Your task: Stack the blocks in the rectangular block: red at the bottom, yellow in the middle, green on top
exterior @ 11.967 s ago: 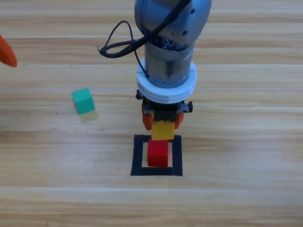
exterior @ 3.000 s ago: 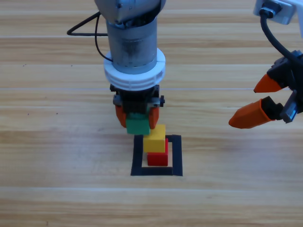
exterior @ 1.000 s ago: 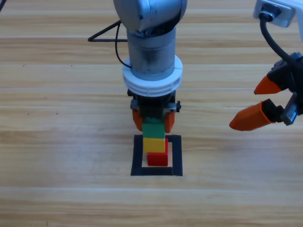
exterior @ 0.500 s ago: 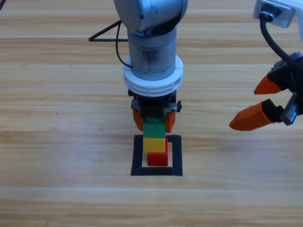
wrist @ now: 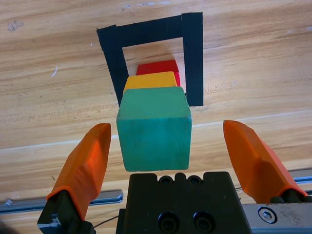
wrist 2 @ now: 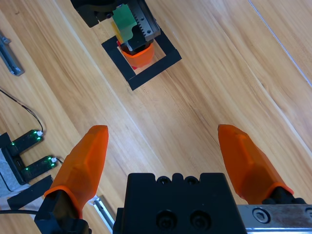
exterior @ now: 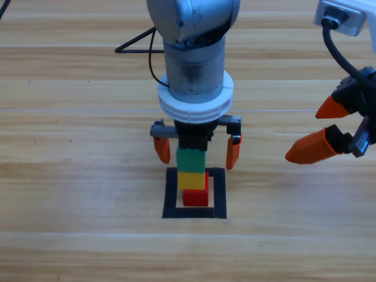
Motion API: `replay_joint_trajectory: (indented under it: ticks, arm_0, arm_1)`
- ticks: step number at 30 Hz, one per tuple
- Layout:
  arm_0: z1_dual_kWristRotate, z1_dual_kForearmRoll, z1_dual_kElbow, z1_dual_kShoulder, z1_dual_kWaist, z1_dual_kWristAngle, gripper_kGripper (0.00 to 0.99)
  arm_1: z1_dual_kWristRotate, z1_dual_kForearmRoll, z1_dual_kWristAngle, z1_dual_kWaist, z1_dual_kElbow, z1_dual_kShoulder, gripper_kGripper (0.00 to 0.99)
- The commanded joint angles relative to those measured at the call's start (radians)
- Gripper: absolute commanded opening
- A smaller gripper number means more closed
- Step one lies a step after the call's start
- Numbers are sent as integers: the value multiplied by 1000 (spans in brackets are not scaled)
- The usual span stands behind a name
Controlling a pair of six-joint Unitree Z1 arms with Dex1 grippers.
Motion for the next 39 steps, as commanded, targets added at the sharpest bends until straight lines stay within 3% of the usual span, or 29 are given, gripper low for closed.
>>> replay_joint_trajectory:
  ticks: [1, 4, 9, 18, 22, 24, 27, 39]
  arm_0:
    - [-18, 9, -15, -35, -18, 40, 990]
    - [-42, 9, -18, -148, -23, 109, 990]
    - [-88, 5, -8, -340, -132, 347, 990]
    - [-84, -72, 132, -358, -212, 548, 990]
    - [45, -291, 384, -521, -212, 543, 990]
    - [139, -483, 618, -654, -212, 500, 990]
    - [216, -658, 855, -785, -210, 434, 990]
    - [242, -684, 884, -780, -212, 407, 990]
  arm_1:
    - [-9, 1, -4, -23, 26, 31, 990]
    - [-14, 1, -4, -23, 24, 45, 990]
    - [-17, 1, -3, -23, 18, 50, 990]
    - [-18, 1, 2, -23, 18, 56, 990]
    - [-18, 1, 2, -23, 18, 56, 990]
    - [-18, 1, 2, -23, 18, 56, 990]
    - [-18, 1, 2, -23, 18, 56, 990]
    - [-18, 1, 2, -23, 18, 59, 990]
